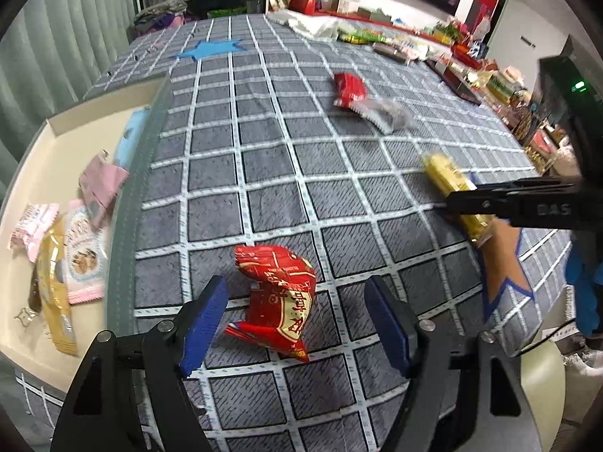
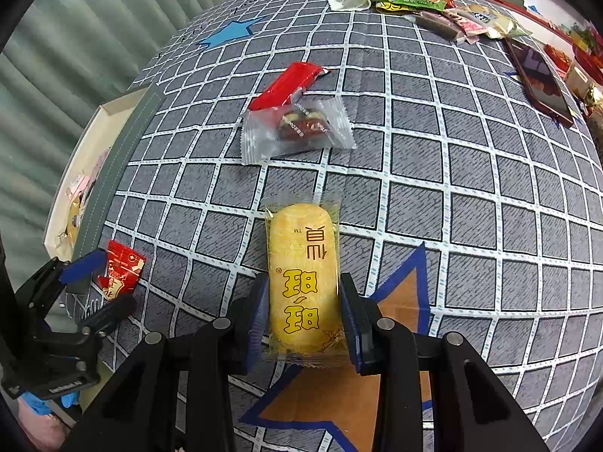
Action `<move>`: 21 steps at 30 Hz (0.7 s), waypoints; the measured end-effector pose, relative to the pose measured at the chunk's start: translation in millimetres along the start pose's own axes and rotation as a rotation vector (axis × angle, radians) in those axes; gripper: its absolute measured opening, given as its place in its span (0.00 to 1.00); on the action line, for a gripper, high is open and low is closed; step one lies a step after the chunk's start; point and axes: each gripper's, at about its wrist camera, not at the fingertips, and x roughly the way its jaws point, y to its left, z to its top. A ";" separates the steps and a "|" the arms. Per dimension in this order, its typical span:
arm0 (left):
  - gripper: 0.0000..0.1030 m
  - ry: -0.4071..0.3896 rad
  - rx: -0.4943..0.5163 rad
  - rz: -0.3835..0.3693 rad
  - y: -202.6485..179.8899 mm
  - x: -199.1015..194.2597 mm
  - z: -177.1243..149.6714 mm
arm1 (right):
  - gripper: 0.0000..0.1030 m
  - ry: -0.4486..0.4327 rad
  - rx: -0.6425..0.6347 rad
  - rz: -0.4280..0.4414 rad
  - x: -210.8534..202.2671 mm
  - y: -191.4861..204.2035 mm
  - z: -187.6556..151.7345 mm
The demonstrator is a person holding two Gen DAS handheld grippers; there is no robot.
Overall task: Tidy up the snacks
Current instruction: 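Grasp the red wrapper packet with the left gripper while the right gripper holds the yellow cake, then carry both snacks over the tray and open both grippers to drop them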
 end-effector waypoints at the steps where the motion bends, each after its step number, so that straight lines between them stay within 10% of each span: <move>1: 0.76 -0.016 0.005 0.016 -1.4 1.3 -0.4 | 0.37 -0.001 -0.002 0.000 0.0 0.0 -0.7; 4: 0.61 -0.040 0.051 0.058 -11.6 3.5 -0.7 | 0.37 -0.002 -0.005 0.005 -1.9 0.4 -2.5; 5: 0.40 -0.048 0.073 0.051 -14.8 2.6 -0.6 | 0.37 -0.004 -0.003 0.005 -2.7 0.8 -3.0; 8: 0.34 -0.037 0.061 -0.033 -16.5 -0.6 1.7 | 0.37 -0.013 0.005 0.012 -7.8 -1.1 -3.7; 21: 0.34 -0.199 -0.021 -0.005 29.9 -69.0 27.3 | 0.37 -0.057 -0.033 0.075 -34.4 32.2 9.8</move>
